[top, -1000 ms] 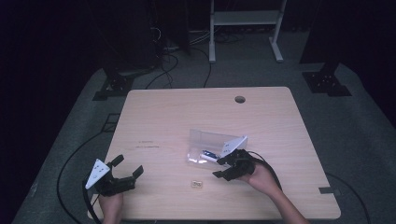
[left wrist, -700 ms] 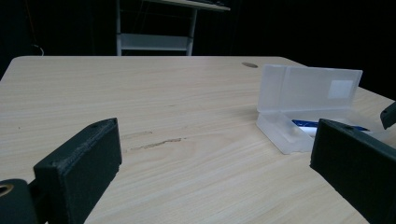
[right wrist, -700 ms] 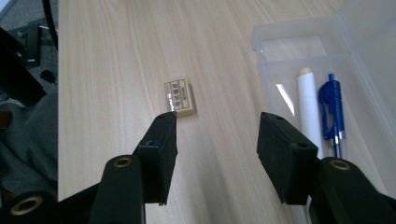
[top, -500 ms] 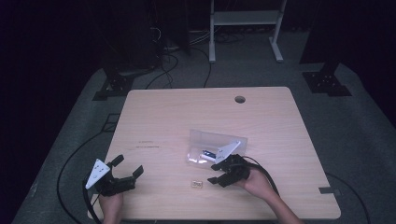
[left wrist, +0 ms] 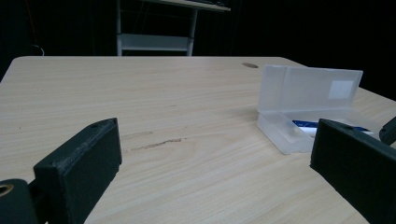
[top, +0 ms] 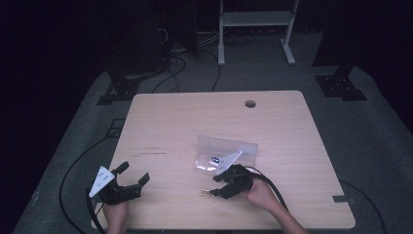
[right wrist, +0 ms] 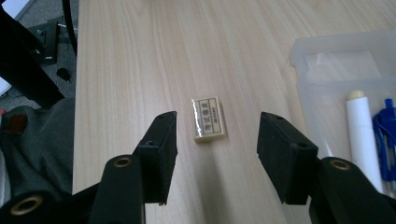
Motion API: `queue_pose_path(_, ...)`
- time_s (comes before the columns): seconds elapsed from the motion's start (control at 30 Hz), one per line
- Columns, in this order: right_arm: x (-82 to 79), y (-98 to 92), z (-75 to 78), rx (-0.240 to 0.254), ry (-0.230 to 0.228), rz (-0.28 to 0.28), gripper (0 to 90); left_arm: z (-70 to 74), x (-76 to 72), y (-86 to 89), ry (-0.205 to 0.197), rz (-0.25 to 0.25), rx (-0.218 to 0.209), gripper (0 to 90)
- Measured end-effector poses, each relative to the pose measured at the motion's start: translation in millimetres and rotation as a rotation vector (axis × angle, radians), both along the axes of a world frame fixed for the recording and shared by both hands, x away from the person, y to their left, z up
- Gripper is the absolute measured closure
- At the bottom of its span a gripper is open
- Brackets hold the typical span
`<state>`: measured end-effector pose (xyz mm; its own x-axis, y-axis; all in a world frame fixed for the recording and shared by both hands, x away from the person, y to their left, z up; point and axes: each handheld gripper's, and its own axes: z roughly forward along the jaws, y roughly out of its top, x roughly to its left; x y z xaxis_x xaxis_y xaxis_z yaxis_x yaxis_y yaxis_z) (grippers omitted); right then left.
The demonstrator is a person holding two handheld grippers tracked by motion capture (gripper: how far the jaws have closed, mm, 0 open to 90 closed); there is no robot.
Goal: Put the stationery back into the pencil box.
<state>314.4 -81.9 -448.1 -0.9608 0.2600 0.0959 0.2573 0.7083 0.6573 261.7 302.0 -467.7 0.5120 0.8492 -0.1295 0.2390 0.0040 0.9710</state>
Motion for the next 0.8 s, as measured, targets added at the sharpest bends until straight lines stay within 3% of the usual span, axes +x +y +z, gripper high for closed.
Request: queue_pose_path(0.8, 4.4, 24.1, -18.0, -0.031, 0.021, 0.036, 50.6, 0.5, -0.2, 0.0, -0.003, 0.0, -0.001, 1.1)
